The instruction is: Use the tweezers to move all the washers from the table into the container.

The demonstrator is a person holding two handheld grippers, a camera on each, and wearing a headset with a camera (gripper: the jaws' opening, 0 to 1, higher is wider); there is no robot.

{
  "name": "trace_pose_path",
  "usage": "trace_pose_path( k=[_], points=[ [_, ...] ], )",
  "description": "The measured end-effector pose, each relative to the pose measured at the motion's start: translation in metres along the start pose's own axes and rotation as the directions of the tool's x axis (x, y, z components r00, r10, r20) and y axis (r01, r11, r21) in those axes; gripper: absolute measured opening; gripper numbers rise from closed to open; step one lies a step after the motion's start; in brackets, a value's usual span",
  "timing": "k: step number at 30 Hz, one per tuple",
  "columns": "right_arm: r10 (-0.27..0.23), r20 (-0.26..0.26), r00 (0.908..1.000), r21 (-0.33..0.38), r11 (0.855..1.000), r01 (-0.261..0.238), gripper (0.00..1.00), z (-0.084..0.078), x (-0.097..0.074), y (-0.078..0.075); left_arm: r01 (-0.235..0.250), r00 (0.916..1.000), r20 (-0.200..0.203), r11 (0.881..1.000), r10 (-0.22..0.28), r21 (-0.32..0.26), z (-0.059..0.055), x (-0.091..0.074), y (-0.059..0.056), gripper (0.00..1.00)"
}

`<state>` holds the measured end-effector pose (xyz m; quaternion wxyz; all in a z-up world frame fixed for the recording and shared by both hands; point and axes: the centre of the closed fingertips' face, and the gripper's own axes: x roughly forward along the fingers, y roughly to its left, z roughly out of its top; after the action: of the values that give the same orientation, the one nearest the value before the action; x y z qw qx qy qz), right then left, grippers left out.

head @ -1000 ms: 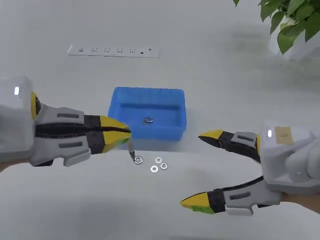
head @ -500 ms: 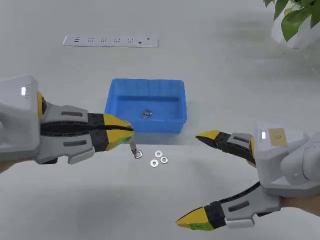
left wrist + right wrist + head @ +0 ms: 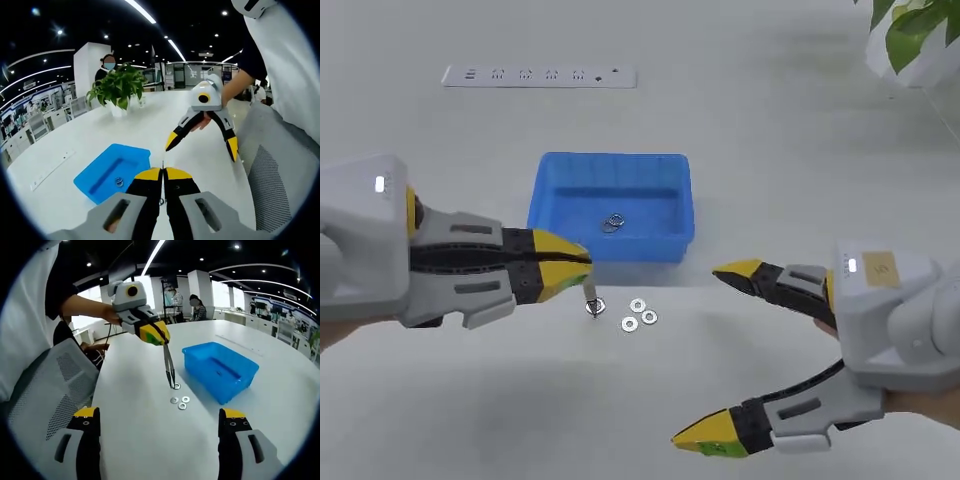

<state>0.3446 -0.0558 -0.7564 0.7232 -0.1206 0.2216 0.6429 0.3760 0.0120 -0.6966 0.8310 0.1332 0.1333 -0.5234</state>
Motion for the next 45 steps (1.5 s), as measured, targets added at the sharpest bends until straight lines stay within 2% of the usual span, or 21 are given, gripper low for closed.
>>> trace_pose_path(
  k=[6,10,12,15,17,23,30,35,38,45],
  points=[
    [0.022,-0.009,0.9997,-0.011,1.0,-0.022,0.98,0.002,0.006,0.002,0.017,0.9998,0.012,1.0,-0.017,-0.014,0.001,0.0,0.001,0.05],
    [0.049,-0.005,0.9988,-0.009,0.999,-0.049,0.97,0.007,0.015,0.005,0.054,0.9985,0.012,0.996,-0.053,-0.068,0.0,-0.002,0.001,0.05],
    [0.069,-0.012,0.9975,-0.01,0.998,-0.069,0.96,0.009,0.023,0.006,0.045,0.999,0.0,0.996,-0.045,-0.083,-0.001,-0.003,0.008,0.05],
    [0.102,-0.032,0.9942,-0.01,0.995,-0.103,0.96,0.011,0.035,0.004,0.06,0.9981,-0.013,0.993,-0.061,-0.101,-0.003,-0.005,0.013,0.05],
    [0.12,-0.034,0.9922,-0.027,0.992,-0.121,0.91,0.016,0.044,0.002,0.091,0.9952,-0.028,0.991,-0.094,-0.095,-0.003,-0.005,0.01,0.05],
    [0.13,-0.022,0.9913,-0.046,0.99,-0.131,0.79,0.033,0.066,-0.009,0.115,0.9919,-0.043,0.988,-0.12,-0.102,-0.002,0.0,0.01,0.05],
    [0.171,-0.054,0.9838,-0.086,0.981,-0.175,0.62,0.036,0.083,-0.008,0.146,0.9867,-0.057,0.984,-0.152,-0.098,-0.001,0.004,0.009,0.05],
    [0.185,-0.074,0.9799,-0.099,0.976,-0.192,0.43,0.035,0.091,-0.01,0.16,0.9841,-0.064,0.983,-0.166,-0.095,-0.001,0.004,0.007,0.05],
    [0.197,-0.076,0.9775,-0.103,0.974,-0.204,0.35,0.036,0.093,-0.011,0.167,0.9827,-0.066,0.982,-0.173,-0.091,-0.001,0.005,0.006,0.05],
    [0.212,-0.092,0.973,-0.121,0.968,-0.222,0.23,0.036,0.095,-0.014,0.178,0.9807,-0.065,0.98,-0.184,-0.093,0.0,0.008,0.003,0.05]
  ],
)
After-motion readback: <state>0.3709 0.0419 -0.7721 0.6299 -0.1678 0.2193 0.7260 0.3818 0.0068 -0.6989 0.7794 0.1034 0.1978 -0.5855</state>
